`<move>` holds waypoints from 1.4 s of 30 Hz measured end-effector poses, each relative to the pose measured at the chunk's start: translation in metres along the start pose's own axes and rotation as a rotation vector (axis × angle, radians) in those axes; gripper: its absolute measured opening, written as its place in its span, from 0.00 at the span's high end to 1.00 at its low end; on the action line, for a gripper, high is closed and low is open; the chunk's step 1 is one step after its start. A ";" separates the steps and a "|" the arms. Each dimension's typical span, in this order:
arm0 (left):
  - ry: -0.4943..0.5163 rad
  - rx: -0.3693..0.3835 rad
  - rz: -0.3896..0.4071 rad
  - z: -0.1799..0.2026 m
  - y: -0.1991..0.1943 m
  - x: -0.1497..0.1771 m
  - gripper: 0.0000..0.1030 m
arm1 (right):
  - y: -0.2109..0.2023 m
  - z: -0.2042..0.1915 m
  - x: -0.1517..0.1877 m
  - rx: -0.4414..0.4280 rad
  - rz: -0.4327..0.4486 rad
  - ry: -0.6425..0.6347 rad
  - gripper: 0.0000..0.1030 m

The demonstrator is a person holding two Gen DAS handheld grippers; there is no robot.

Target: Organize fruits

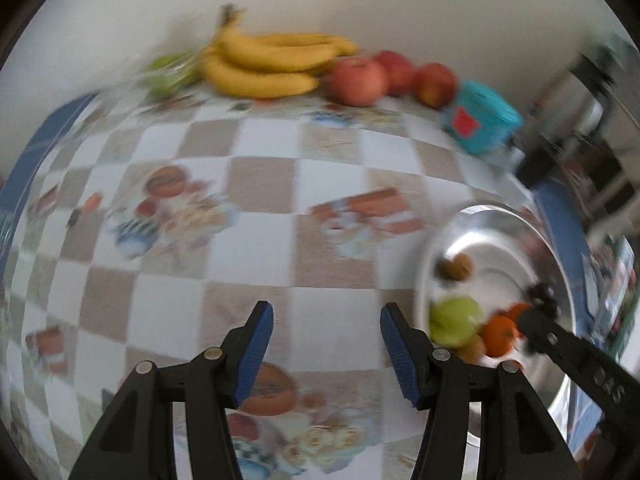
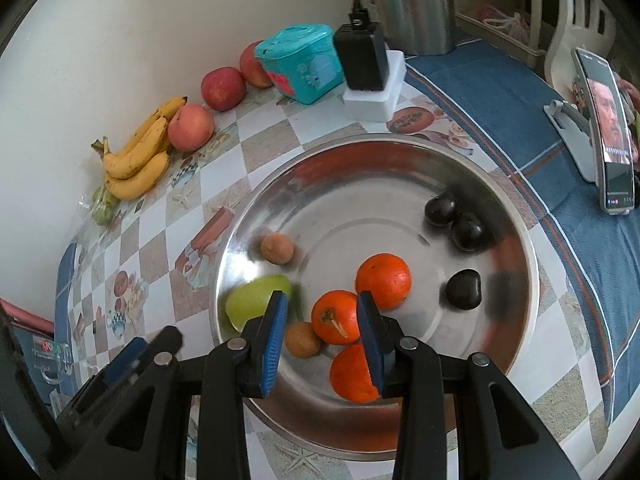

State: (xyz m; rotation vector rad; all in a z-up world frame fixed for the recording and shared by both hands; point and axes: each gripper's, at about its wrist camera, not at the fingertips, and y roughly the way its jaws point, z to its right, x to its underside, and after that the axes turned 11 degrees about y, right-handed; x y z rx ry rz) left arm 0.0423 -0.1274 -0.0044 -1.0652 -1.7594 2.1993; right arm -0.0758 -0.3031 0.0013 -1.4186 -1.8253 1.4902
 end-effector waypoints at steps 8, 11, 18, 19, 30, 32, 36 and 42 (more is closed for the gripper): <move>-0.066 -0.114 -0.032 -0.035 -0.004 0.003 0.33 | 0.001 -0.026 0.009 0.000 -0.016 -0.120 0.53; -0.055 -0.141 -0.049 -0.040 -0.002 0.003 0.15 | 0.005 -0.031 0.014 0.012 -0.021 -0.148 0.25; -0.054 -0.185 -0.048 -0.050 -0.003 0.007 0.00 | 0.010 -0.036 0.022 0.052 -0.016 -0.196 0.16; -0.049 -0.203 -0.046 -0.052 -0.003 0.008 0.00 | 0.010 -0.037 0.024 0.054 -0.013 -0.200 0.16; -0.019 -0.279 -0.018 -0.063 -0.027 0.027 0.00 | -0.002 -0.052 0.050 0.052 0.018 -0.269 0.16; -0.015 -0.290 -0.012 -0.064 -0.032 0.032 0.00 | -0.006 -0.053 0.059 0.053 0.027 -0.289 0.16; 0.000 -0.351 0.004 -0.061 -0.046 0.044 0.00 | -0.009 -0.051 0.076 0.042 0.014 -0.312 0.16; 0.029 -0.401 -0.016 -0.060 -0.056 0.065 0.00 | -0.012 -0.041 0.097 0.050 -0.010 -0.323 0.16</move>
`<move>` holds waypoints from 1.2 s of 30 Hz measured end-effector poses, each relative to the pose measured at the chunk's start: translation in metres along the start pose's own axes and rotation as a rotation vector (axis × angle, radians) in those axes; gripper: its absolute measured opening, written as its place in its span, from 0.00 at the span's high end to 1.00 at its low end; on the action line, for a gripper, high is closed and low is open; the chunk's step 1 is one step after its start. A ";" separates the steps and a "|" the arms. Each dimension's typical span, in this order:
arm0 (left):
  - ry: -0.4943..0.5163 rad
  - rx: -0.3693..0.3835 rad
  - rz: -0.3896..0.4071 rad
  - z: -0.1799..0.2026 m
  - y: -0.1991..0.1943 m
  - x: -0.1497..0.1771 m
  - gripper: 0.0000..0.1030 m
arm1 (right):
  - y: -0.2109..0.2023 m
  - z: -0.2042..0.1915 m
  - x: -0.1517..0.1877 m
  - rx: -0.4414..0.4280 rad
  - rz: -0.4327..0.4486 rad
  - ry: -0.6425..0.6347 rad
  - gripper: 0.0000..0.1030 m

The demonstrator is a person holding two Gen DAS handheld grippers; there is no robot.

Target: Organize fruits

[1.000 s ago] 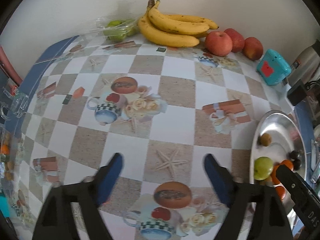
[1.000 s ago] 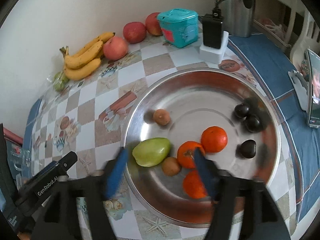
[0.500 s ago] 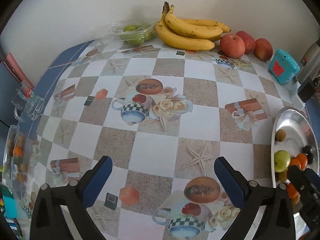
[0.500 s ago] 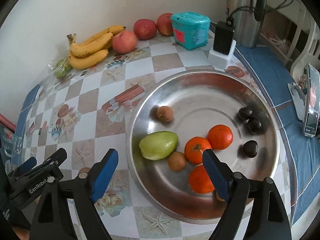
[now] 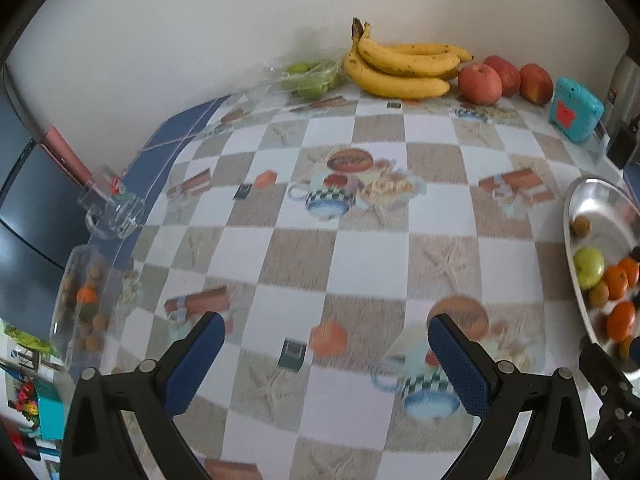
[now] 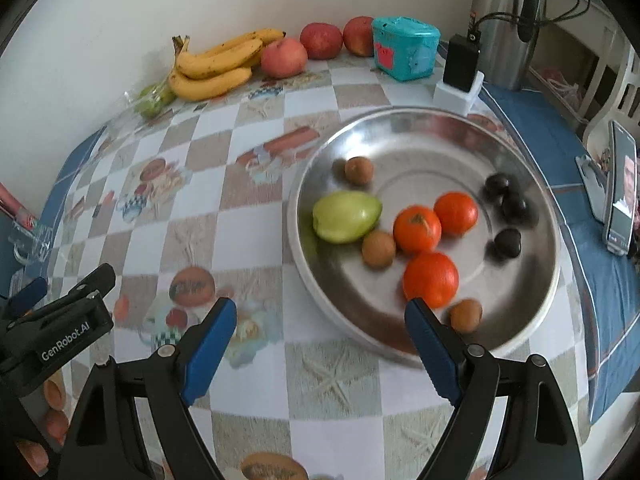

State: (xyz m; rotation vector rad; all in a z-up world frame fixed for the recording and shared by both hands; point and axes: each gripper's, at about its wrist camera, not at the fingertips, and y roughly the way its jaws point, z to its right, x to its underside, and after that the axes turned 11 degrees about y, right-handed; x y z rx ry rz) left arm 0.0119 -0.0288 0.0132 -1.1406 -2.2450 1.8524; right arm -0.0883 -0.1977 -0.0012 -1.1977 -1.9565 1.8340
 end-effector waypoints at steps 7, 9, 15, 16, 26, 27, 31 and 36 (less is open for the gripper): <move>0.012 -0.015 -0.005 0.000 -0.014 0.020 0.00 | -0.009 0.003 0.014 -0.012 0.007 -0.010 0.16; 0.009 -0.016 -0.019 -0.001 -0.015 0.025 0.00 | -0.013 0.003 0.015 -0.011 0.016 -0.007 0.16; -0.005 -0.002 -0.007 -0.006 -0.023 0.029 0.00 | -0.019 0.006 0.015 -0.005 0.037 0.003 0.16; -0.007 -0.001 -0.007 -0.007 -0.024 0.029 0.00 | -0.019 0.005 0.015 -0.003 0.036 0.001 0.16; -0.007 0.044 -0.032 -0.008 -0.018 0.028 0.00 | -0.015 0.000 0.016 0.018 0.025 -0.022 0.16; -0.007 0.048 -0.033 -0.008 -0.017 0.028 0.00 | -0.014 0.000 0.016 0.020 0.026 -0.022 0.16; -0.005 0.053 -0.032 -0.008 -0.017 0.028 0.00 | -0.013 0.001 0.015 0.028 0.025 -0.023 0.16; -0.009 0.062 -0.038 -0.009 -0.016 0.028 0.00 | -0.013 0.000 0.015 0.039 0.025 -0.027 0.16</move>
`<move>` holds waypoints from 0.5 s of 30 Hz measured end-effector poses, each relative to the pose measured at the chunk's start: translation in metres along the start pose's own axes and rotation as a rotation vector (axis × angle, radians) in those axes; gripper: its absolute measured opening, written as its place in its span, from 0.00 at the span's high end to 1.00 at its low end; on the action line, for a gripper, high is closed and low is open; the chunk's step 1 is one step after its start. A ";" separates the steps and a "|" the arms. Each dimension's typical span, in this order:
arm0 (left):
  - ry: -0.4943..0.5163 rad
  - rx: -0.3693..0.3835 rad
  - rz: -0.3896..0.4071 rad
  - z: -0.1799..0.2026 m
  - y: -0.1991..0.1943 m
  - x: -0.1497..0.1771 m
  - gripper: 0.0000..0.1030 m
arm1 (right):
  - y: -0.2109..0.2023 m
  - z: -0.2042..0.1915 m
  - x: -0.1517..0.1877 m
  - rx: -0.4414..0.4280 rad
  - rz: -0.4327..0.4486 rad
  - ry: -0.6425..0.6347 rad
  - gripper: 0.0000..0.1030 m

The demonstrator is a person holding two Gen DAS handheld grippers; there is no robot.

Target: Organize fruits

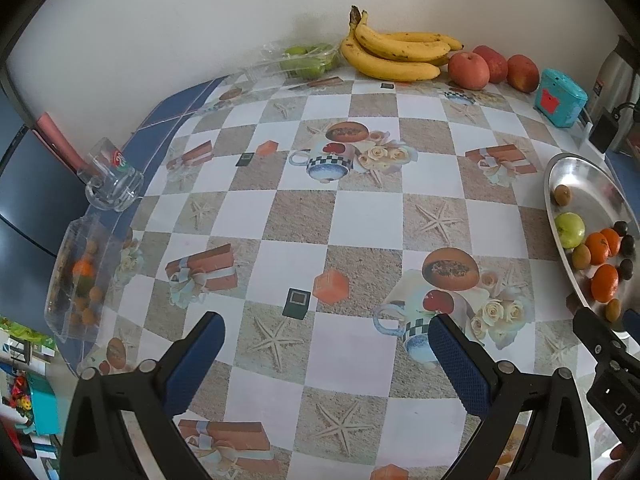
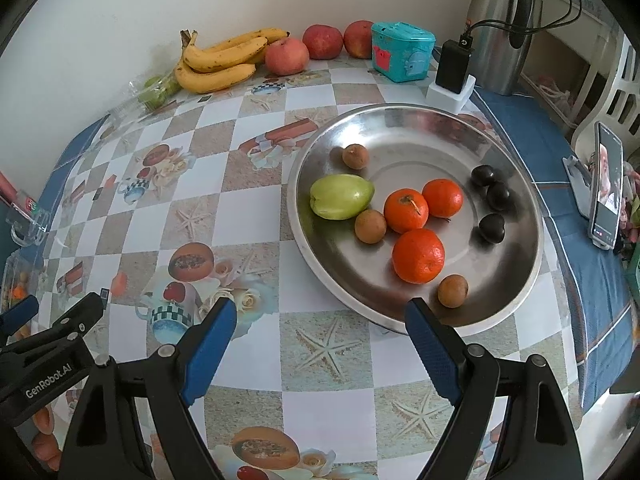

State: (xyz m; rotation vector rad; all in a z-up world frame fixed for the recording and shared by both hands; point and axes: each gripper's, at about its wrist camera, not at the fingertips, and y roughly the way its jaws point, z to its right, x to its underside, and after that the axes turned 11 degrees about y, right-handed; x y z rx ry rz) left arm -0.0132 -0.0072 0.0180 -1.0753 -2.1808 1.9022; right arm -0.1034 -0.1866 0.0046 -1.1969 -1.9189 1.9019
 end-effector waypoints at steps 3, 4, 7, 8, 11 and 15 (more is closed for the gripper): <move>-0.004 0.004 -0.002 0.000 0.000 0.000 0.00 | 0.000 0.001 0.000 -0.001 -0.002 0.001 0.16; -0.003 0.007 -0.003 0.000 0.001 0.000 0.00 | 0.001 0.001 0.000 0.000 -0.004 0.001 0.16; 0.001 0.009 -0.003 0.001 0.001 0.000 0.00 | 0.001 0.001 0.000 0.001 -0.006 0.001 0.16; 0.003 0.009 -0.002 0.001 0.001 0.000 0.00 | 0.001 0.001 0.000 0.001 -0.005 0.001 0.16; 0.004 0.011 -0.003 0.002 0.001 0.000 0.00 | 0.002 0.001 0.000 0.002 -0.005 0.002 0.16; 0.001 0.012 -0.006 0.002 0.001 0.000 0.00 | 0.002 0.001 0.000 0.003 -0.009 0.003 0.16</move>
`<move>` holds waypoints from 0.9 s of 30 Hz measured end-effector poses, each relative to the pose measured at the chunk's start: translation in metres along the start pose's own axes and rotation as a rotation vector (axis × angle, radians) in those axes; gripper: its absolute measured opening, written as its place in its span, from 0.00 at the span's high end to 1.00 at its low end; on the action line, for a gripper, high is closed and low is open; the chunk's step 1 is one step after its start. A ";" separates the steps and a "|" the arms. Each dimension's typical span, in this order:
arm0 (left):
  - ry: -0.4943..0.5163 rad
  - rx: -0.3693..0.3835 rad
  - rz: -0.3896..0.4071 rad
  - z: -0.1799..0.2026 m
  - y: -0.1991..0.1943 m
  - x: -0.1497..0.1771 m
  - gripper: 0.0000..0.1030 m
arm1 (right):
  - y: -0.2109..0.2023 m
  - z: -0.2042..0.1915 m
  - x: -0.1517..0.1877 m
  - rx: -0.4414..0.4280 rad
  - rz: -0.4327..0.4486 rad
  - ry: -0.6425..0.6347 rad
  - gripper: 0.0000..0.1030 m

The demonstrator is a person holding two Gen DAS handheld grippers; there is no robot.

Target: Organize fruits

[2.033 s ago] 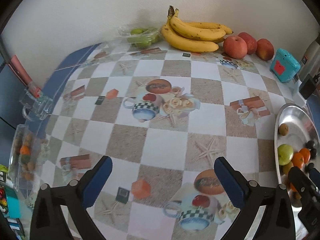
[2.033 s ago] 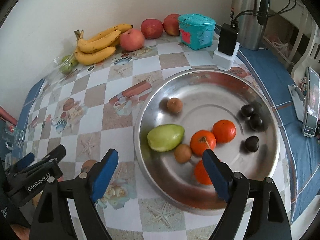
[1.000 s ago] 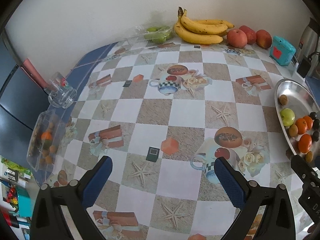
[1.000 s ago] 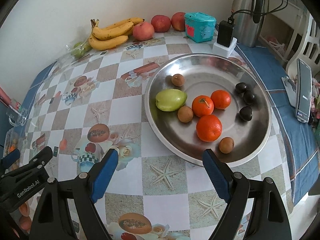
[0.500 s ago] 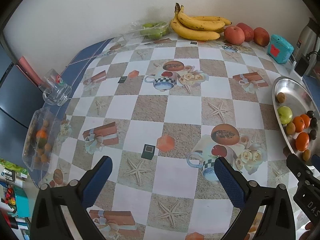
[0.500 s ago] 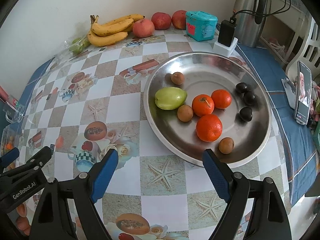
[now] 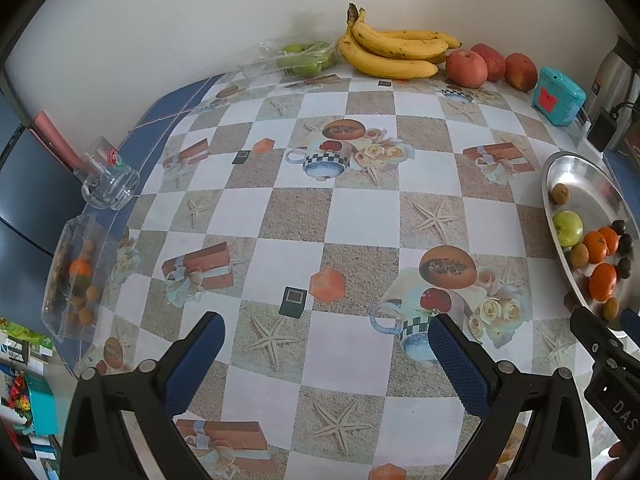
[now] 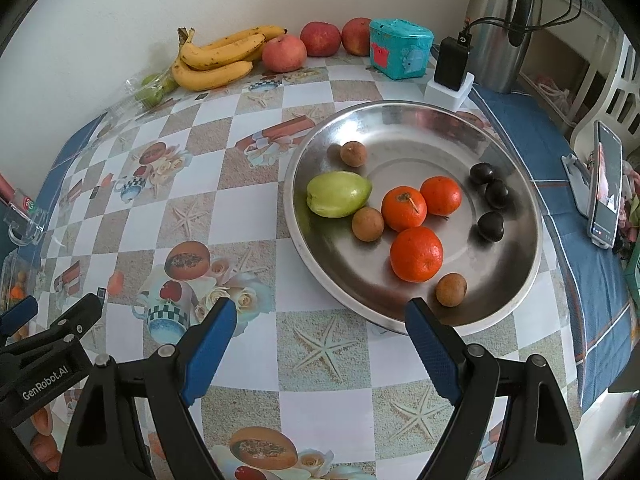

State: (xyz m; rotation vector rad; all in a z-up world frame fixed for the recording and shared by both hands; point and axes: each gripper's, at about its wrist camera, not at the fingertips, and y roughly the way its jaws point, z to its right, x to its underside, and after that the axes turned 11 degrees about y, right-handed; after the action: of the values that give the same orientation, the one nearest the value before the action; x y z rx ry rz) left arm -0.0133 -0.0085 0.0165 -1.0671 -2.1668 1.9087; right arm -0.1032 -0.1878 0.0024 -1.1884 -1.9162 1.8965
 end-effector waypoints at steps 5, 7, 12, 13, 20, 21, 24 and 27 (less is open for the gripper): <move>0.000 0.002 -0.002 0.000 0.000 0.000 0.00 | 0.000 0.000 0.000 0.001 -0.001 0.000 0.16; 0.000 0.003 -0.003 0.000 0.001 0.000 0.00 | 0.000 0.001 0.000 0.001 -0.001 0.000 0.16; -0.002 0.004 -0.003 0.000 0.001 0.001 0.00 | 0.002 0.001 0.000 0.002 -0.006 -0.001 0.16; -0.002 0.004 -0.003 0.000 0.001 0.001 0.00 | 0.002 0.000 0.000 0.003 -0.006 -0.001 0.16; -0.002 0.006 -0.003 -0.001 0.002 0.001 0.00 | 0.002 0.000 0.000 0.004 -0.007 -0.001 0.16; -0.001 0.005 -0.003 -0.002 0.002 0.001 0.00 | 0.002 0.000 0.001 0.004 -0.007 -0.002 0.16; -0.001 0.006 -0.003 -0.002 0.002 0.000 0.00 | 0.002 -0.001 0.001 0.004 -0.007 -0.002 0.16; -0.004 0.007 -0.002 -0.002 0.002 0.001 0.00 | 0.002 -0.001 0.001 0.004 -0.007 -0.002 0.16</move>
State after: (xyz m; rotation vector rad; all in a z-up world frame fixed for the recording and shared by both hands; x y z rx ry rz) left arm -0.0125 -0.0067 0.0149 -1.0603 -2.1604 1.9174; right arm -0.1024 -0.1871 0.0001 -1.1776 -1.9135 1.8976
